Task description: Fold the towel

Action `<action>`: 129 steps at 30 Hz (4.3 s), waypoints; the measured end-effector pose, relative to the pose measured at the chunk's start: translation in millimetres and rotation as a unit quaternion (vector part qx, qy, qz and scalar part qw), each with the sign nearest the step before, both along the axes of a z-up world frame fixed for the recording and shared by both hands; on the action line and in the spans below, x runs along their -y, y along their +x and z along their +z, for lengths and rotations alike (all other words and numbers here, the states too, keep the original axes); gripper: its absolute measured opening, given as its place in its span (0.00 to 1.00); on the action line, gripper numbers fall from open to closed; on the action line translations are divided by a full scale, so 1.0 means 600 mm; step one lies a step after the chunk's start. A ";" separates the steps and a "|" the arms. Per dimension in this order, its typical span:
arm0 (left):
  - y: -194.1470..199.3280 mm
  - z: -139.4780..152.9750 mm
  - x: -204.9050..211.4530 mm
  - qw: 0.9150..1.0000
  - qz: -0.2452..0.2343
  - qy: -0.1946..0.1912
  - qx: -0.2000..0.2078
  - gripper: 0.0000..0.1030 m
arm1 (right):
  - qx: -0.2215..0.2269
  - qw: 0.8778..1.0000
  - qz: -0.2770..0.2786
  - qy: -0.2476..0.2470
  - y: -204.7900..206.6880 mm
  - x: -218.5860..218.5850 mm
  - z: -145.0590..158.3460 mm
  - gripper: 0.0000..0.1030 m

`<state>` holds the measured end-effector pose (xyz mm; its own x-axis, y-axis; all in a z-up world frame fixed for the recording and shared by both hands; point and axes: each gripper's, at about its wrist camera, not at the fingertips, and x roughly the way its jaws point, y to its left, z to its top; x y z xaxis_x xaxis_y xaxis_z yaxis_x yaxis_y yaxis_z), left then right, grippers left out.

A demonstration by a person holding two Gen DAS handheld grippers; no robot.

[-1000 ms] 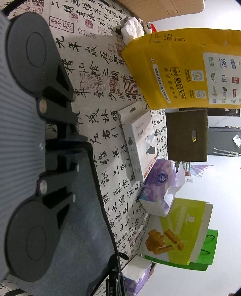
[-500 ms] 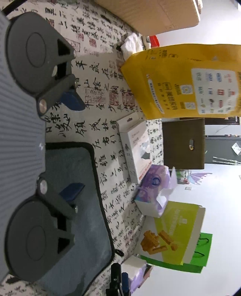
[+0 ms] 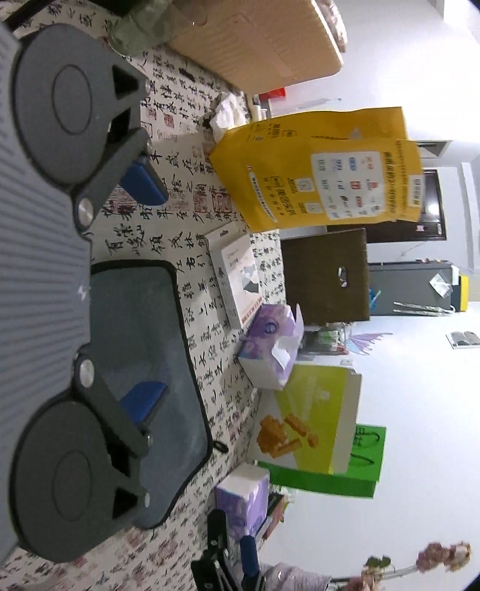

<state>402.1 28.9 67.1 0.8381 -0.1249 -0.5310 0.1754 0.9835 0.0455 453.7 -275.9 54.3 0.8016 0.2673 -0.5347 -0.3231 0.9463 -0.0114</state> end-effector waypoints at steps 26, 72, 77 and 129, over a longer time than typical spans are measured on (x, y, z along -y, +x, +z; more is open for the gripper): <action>-0.265 0.038 0.032 0.998 -0.006 0.000 0.056 1.00 | 0.049 0.998 0.011 0.035 -0.270 -0.009 0.040 1.00; -0.592 -0.047 0.047 0.977 0.035 0.003 0.208 1.00 | 0.166 0.983 -0.009 0.084 -0.627 -0.015 -0.033 1.00; -0.619 -0.075 0.048 0.978 0.047 -0.015 0.205 1.00 | 0.188 0.980 0.006 0.070 -0.673 -0.038 -0.059 1.00; -0.697 -0.123 0.032 0.988 0.048 -0.018 0.149 1.00 | 0.109 0.984 0.017 0.143 -0.784 -0.054 -0.115 1.00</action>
